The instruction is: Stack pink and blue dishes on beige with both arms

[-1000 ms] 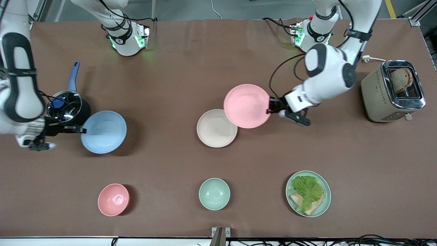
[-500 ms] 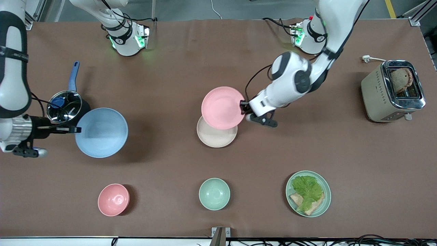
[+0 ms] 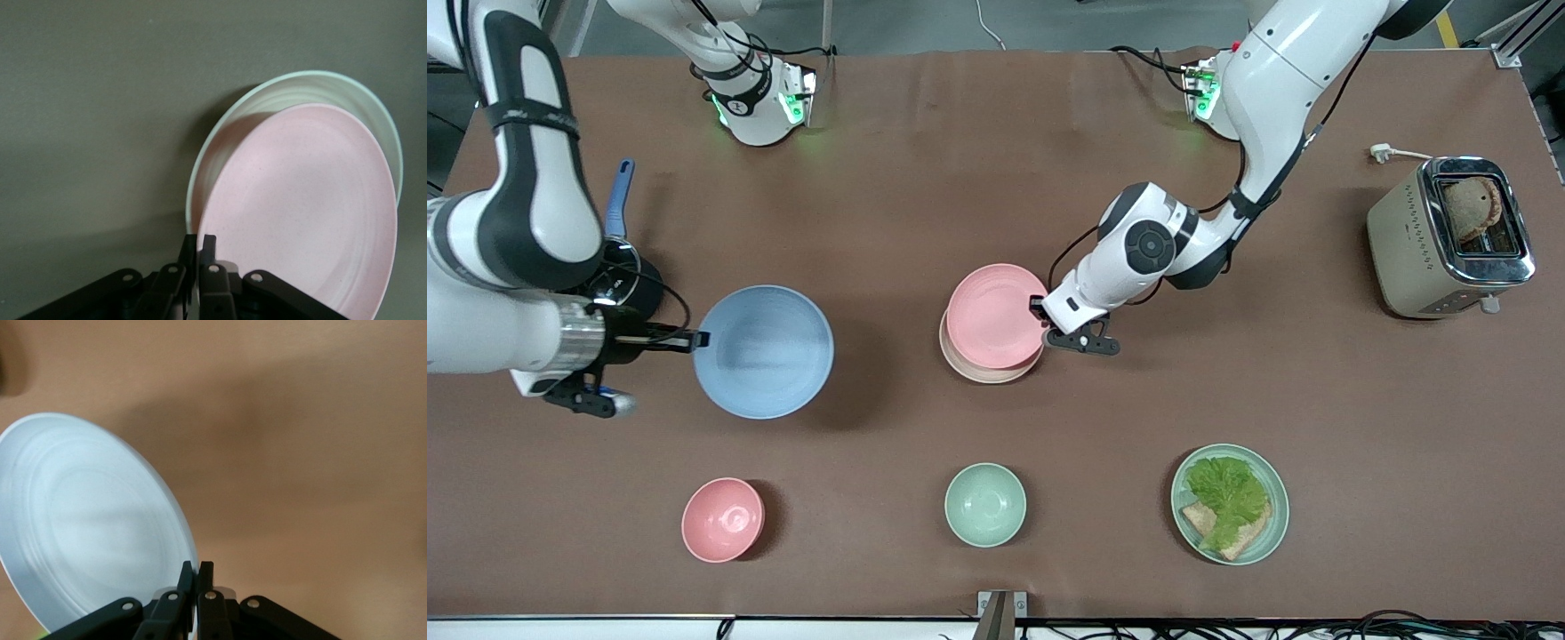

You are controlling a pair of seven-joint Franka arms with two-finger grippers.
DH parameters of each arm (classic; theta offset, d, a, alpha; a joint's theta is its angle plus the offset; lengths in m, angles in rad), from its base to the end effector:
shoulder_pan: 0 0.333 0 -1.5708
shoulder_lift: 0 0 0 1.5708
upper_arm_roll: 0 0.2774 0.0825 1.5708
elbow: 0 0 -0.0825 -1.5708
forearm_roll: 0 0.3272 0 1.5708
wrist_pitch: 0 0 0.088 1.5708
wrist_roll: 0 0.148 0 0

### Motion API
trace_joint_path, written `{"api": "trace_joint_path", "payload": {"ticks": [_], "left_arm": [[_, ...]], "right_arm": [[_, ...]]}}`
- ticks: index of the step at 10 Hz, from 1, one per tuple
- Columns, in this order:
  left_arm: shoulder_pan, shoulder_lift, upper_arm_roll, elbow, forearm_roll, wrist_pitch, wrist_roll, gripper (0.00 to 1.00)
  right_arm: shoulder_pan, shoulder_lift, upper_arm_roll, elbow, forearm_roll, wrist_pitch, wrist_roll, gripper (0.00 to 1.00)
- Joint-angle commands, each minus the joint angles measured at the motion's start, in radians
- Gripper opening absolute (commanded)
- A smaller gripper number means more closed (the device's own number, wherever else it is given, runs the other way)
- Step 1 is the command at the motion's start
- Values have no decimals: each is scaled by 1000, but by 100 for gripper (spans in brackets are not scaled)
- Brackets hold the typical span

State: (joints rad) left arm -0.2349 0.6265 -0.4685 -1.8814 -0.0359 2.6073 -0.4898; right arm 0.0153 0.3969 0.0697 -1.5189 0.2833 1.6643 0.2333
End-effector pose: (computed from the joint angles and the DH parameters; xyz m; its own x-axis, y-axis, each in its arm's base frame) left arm 0.4649 -0.3821 0.1928 0.9962 -0.0860 -0.0130 -0.0775 -0.9450 0.3177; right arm 0.5646 0.0832 0.3654 0.9356 -0.1652 -0.3121 -0.2411 -0.9446 -0.2228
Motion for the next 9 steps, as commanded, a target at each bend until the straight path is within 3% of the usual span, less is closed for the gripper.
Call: {"api": "trace_joint_path", "payload": {"ticks": [1,2,4,6,7,9], "left_arm": [[-6,70,-1,65,53,7,-79,66],[-3,59,-1,68,54,4,-76,100],[40,-63,-7,45,54,-92,-61,100],[106,-231,-18,45,51,-328,-50,100],[127,-299,-3,45,51,-440,-38,100],[143,-404,94,38,50,-556,104,100]], "right_arm": [[-5,-47,102,-78,-26,67,78,1],[-3,-70,139,-125,-26,113,99,1],[-5,-95,220,-196,-26,170,152,1],[-2,-93,303,-271,-24,240,179,2],[1,-92,362,-334,-22,335,231,2],[18,-84,450,-432,-22,538,325,2]]}}
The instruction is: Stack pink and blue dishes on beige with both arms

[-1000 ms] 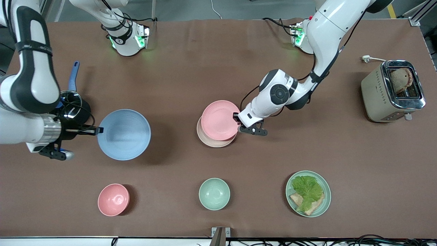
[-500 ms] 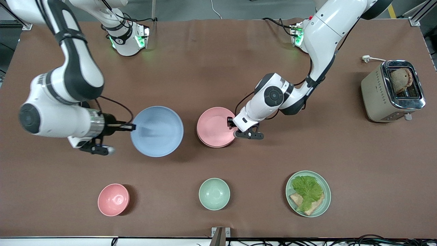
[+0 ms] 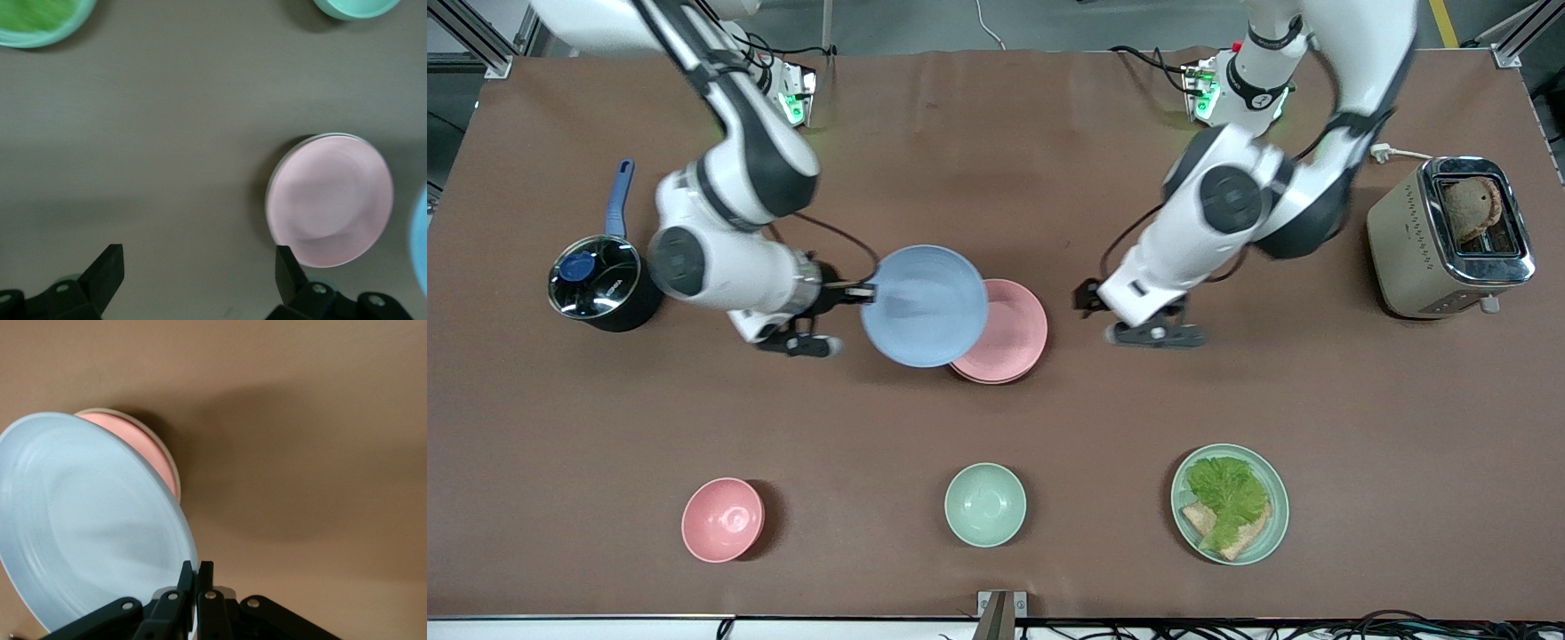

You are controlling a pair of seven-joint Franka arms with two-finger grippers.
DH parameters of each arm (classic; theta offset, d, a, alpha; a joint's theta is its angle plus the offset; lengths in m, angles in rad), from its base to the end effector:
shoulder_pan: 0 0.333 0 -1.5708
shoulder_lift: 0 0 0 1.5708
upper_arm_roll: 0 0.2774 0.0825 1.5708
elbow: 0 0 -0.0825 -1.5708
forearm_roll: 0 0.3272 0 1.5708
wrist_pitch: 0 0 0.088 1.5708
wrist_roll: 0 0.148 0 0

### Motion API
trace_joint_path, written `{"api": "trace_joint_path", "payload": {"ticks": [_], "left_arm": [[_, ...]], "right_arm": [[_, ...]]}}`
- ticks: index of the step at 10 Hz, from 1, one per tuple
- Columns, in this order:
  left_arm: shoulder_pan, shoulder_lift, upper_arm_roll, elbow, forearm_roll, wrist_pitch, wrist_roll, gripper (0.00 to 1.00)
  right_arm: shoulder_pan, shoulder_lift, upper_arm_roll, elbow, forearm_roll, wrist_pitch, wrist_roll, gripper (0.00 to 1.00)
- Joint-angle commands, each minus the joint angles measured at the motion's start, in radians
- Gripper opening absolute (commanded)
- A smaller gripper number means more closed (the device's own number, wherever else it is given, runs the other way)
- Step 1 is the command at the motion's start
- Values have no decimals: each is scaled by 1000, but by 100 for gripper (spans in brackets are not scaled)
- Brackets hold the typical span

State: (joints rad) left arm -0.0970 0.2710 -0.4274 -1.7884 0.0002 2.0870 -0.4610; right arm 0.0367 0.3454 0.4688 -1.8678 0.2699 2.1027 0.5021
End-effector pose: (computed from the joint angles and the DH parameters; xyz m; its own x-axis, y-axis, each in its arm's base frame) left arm 0.5016 -0.2768 0.3651 0.9989 -0.0470 -0.0039 -0.0462 -0.9915 0.1217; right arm 0.4816 0.2818 0.3048 0.9550 -0.1185 -0.2718 -0.1928 -0.9445 -0.2658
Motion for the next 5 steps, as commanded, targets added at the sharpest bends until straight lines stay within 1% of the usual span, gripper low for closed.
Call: {"api": "trace_joint_path", "payload": {"ticks": [1,2,5], "left_arm": [[6,-106,109,-55,15,-95,102,100],[8,-155,146,-52,15,-125,135,100],[5,-307,269,-49,12,-238,243,100]], "right_arm": [[23,-13,79,-105,-9,188,102,2],[57,18,82,-111,-11,248,140,2],[95,76,80,-137,-14,359,145,2]]}}
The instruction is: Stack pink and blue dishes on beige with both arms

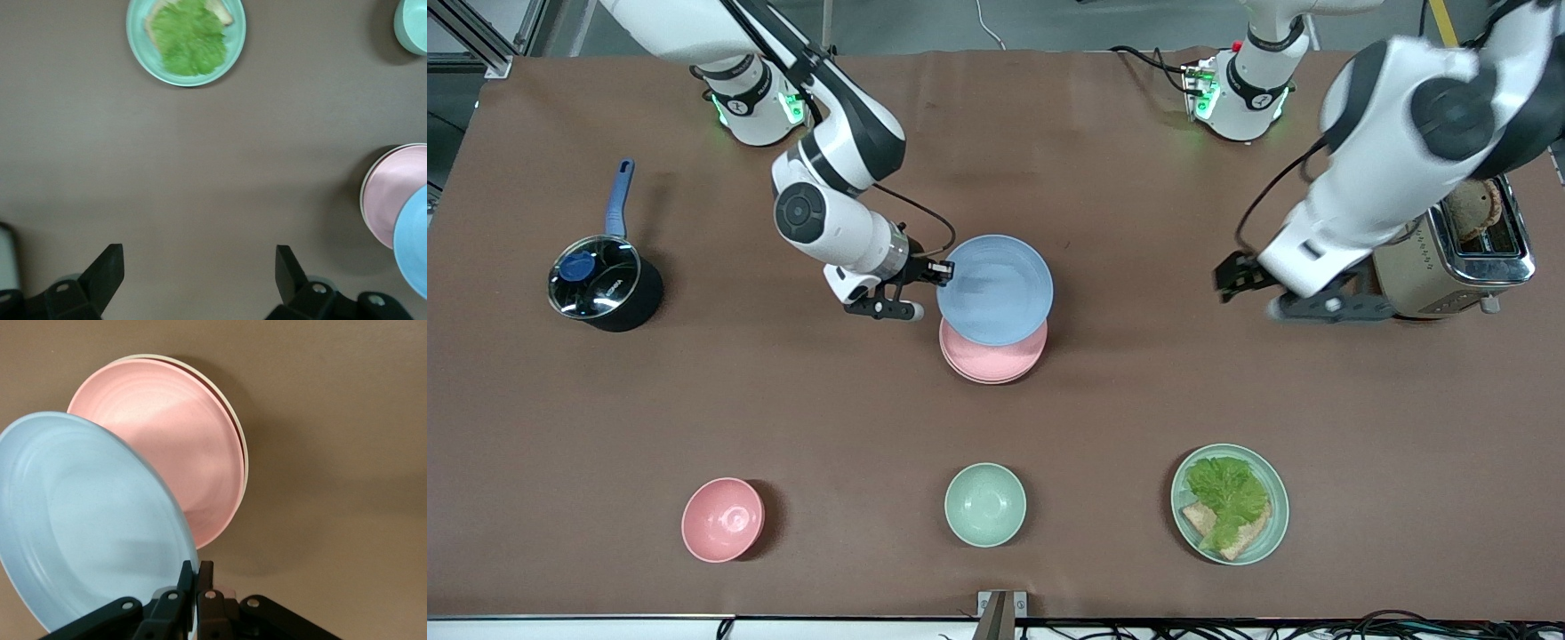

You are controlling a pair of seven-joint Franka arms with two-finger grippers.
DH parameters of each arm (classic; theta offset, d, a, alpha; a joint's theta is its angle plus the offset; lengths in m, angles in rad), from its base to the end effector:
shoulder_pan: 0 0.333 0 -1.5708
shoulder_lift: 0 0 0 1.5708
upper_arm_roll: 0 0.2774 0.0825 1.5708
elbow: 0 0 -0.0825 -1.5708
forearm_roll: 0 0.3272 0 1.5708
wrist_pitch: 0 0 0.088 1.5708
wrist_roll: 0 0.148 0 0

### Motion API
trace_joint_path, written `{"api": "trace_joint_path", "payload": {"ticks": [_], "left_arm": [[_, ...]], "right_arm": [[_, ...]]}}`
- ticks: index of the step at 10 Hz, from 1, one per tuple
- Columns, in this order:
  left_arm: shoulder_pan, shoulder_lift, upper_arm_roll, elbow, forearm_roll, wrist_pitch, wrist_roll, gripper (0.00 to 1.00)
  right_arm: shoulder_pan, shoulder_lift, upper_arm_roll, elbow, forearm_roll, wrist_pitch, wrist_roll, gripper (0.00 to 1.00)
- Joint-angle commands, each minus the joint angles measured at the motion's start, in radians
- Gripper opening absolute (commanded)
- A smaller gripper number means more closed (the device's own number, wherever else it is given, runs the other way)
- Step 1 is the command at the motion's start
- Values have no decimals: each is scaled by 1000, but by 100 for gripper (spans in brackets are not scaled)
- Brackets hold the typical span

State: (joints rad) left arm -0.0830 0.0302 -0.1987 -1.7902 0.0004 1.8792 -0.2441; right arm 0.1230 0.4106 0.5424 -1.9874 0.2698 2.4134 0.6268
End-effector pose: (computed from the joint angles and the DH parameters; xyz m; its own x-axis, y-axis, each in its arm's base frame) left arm 0.5043 -0.1450 0.4646 0.9977 -0.0368 0.0563 -0.0380 -0.9991 0.0197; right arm 0.4425 0.3519 0.2573 0.9620 -0.1619 -0.2197 -0.2273 -0.9210 -0.3165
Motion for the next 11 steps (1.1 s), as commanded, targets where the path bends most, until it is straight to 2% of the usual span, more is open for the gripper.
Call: {"api": "trace_joint_path", "payload": {"ticks": [1,3,4,7,8,9,10,11], "left_arm": [[-4,-117,56,-55,12,-51,72,100],[93,-160,58,-37,-2,-109,219,100],[112,-154,61,32,-2,-168,251,100],[101,-20,62,346,3,-403,249,100],[101,3,68,394,-2,-423,252,100],[86,-1,123,396,-32,-422,249,100],[77,-24,143,370,-39,-430,229,100],[77,-35,143,345,-37,-431,206,100]], "right_arm": [[10,25,7,-34,-14,91,20,2],[26,46,7,-37,-15,134,20,2],[35,60,5,-39,-15,151,20,3],[38,83,1,-39,-24,174,25,7],[38,95,-1,-39,-30,179,25,9],[37,96,-4,-41,-34,181,24,10],[35,96,-4,-39,-35,181,24,18],[26,88,-6,-41,-35,170,22,45]]}}
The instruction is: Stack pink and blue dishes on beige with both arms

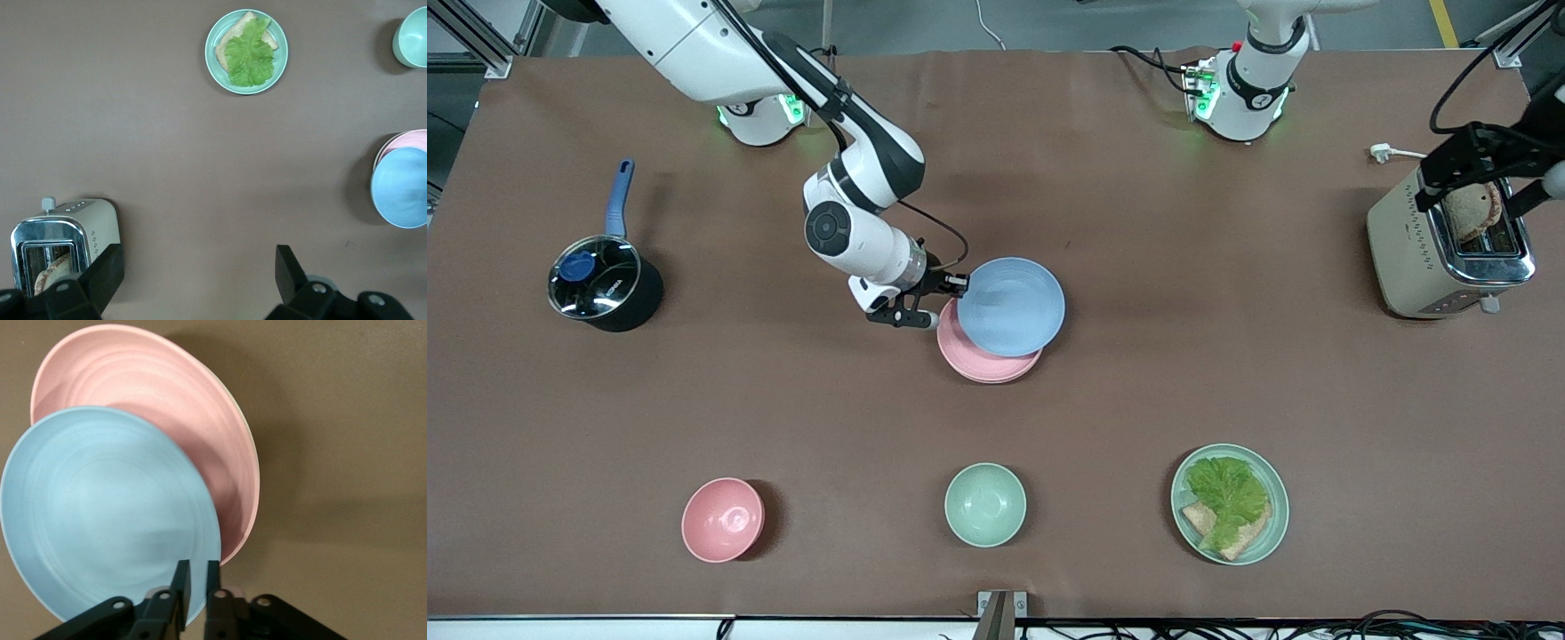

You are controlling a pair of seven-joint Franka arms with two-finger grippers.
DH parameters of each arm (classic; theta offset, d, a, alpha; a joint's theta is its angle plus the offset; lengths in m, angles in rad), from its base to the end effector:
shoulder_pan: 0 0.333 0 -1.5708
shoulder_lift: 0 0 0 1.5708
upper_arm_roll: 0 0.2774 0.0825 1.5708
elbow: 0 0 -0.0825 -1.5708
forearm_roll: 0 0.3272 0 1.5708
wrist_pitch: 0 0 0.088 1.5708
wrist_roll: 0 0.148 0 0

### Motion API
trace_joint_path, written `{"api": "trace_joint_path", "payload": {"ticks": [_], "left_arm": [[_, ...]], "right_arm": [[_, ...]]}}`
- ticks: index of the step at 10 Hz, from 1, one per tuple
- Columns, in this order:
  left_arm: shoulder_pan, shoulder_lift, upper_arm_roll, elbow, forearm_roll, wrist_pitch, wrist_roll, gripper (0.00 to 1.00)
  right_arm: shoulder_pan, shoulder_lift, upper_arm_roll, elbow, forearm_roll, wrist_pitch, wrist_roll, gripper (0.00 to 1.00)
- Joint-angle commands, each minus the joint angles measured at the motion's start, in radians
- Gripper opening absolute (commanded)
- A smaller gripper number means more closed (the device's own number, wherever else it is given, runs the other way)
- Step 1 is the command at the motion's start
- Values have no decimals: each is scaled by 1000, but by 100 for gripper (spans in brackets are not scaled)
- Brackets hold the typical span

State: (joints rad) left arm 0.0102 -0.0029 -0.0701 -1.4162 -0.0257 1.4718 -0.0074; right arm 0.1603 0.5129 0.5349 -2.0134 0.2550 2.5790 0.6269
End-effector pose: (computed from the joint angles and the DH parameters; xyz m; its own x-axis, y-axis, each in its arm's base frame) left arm 0.4873 -0.0333 0.6009 0.9968 -0.0549 0.0583 -0.0565 -0.9981 0.0256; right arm 0.4379 0.3647 0.2107 0.9645 -0.1739 -0.1989 -0.2349 -0.9092 -0.3437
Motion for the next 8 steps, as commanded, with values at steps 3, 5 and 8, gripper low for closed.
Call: {"api": "trace_joint_path", "payload": {"ticks": [3,5,8], "left_arm": [[-15,-9,9,-47,-7,-18,-86,100],[-18,-14,9,-58,-2,-15,-86,100],[-18,-22,9,-59,13,-10,-72,100]], "right_arm": [[-77,-146,-1,1,-35,-182,22,100],[-158,-297,-1,16,-176,-384,25,100],[-186,-503,-197,121,-255,-616,-2,100]]}}
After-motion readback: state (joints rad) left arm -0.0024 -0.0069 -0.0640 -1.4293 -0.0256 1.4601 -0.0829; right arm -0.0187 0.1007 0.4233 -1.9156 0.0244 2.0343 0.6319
